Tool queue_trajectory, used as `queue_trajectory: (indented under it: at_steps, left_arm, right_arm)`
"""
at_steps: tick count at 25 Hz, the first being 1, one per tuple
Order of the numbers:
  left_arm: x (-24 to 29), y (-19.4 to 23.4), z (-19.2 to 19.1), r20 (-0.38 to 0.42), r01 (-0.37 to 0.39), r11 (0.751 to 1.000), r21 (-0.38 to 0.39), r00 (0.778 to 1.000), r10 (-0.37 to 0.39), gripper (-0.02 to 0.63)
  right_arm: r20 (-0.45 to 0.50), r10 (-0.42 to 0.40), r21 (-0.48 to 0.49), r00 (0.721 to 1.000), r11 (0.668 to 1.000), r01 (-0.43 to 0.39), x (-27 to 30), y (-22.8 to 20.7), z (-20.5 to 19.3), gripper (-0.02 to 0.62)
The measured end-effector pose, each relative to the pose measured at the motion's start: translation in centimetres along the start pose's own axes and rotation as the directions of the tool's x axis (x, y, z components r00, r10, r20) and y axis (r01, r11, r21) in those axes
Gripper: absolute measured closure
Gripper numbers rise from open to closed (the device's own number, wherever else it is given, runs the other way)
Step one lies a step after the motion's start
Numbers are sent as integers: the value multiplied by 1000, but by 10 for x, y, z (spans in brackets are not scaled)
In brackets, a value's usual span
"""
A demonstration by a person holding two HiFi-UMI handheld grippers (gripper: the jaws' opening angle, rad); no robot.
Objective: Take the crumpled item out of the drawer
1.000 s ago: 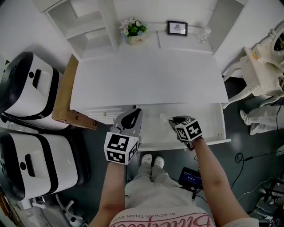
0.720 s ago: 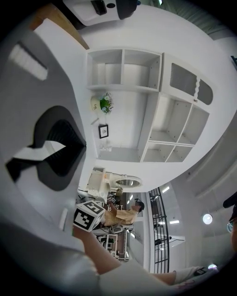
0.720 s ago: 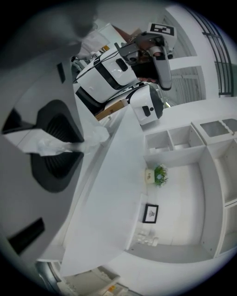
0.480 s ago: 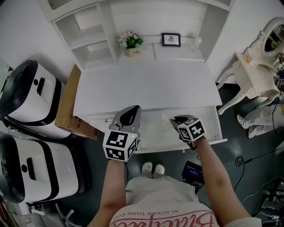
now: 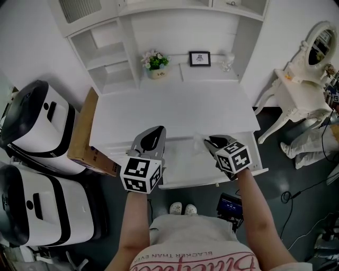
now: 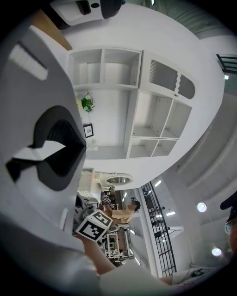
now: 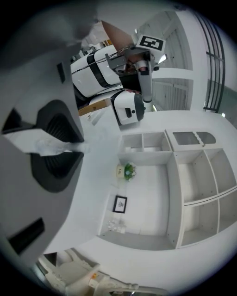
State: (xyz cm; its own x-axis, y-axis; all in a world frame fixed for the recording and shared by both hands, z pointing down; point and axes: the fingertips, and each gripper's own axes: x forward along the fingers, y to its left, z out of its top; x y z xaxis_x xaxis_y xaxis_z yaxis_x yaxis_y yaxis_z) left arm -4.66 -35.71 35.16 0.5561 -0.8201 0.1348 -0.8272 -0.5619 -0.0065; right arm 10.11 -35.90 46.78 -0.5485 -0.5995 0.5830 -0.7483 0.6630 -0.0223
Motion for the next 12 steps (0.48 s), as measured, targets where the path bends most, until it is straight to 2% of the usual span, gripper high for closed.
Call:
queue_trajectory:
  at_steps: [5, 12]
  left_arm:
    - [-5, 0, 16, 36, -4, 1000, 20, 999, 3, 601]
    - [-10, 0, 42, 113, 9, 1000, 8, 994, -10, 603]
  right_arm:
    - [104, -58, -43, 993, 997, 63, -27, 1, 33, 523]
    - [251, -168, -71, 953, 979, 191, -70, -1, 83, 523]
